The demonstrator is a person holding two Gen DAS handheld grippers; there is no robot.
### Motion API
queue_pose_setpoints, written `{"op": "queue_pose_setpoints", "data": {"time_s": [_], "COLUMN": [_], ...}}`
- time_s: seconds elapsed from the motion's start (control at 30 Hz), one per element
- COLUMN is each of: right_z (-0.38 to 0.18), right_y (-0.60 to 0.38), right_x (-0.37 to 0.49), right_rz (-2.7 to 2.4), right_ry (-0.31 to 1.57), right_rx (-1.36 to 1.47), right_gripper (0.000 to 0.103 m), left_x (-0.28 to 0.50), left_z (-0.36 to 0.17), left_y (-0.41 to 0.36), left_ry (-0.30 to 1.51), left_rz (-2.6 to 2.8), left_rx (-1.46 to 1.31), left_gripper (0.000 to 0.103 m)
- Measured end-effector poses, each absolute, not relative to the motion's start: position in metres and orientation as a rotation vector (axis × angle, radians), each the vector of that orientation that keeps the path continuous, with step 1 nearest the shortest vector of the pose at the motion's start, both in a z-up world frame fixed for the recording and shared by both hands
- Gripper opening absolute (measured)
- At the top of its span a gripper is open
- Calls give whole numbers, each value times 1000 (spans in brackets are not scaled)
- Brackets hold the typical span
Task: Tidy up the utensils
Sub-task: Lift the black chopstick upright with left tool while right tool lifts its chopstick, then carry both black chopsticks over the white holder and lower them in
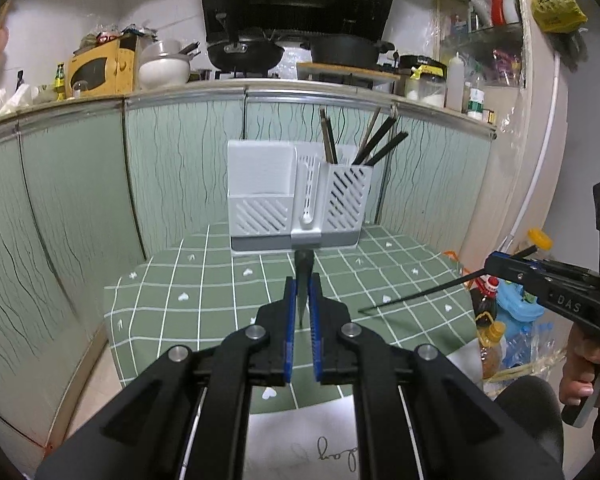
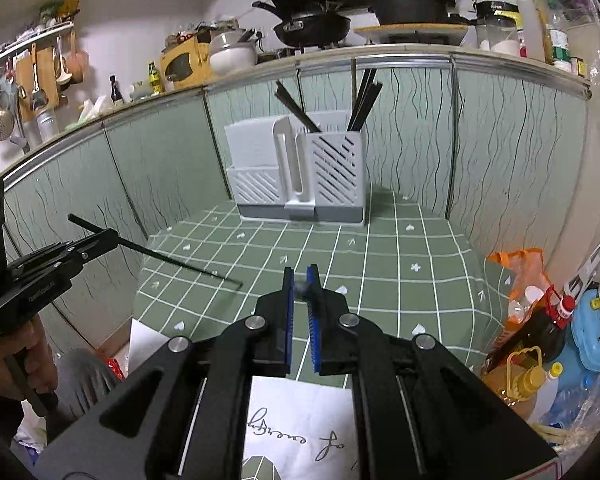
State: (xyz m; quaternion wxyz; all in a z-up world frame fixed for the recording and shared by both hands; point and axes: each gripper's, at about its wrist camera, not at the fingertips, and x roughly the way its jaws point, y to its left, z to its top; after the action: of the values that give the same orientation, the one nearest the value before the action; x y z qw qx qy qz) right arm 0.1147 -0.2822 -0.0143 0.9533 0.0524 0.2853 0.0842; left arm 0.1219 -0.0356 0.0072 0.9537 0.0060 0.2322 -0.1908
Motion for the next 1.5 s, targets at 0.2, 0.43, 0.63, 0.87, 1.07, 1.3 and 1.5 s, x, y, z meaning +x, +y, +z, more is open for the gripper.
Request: {"op": "queue_pose_setpoints", "data": {"time_s": [0.2,0.43,0.63,0.87,1.07,1.3,1.5], "right_z": [2,11,12,12,11,17,31], "right_y": [-282,-276,-273,-270,-272,-272,-272], "right_x": [111,110,112,116,123,130,135], "right_rz": [179,196,202,198,200,200,194], "right_ry": [551,543,542,539,541,531,519], "right_rx": [104,88,83,79,84,71,52], "right_gripper": [6,6,6,6,6,6,6], "left_x": [118,122,124,124,127,133,146], "left_z": [24,23,13,19,21,30,43], "left_y": [-34,-37,-37,-38,-39,-42,-48], "left_ry": [442,483,520,518,526,513,499], "left_rz": [-393,-397,-396,-407,-412,-411,-414], "left_rx": [20,37,52,51,57,53,43], "left_gripper": [6,6,6,6,6,6,6]}}
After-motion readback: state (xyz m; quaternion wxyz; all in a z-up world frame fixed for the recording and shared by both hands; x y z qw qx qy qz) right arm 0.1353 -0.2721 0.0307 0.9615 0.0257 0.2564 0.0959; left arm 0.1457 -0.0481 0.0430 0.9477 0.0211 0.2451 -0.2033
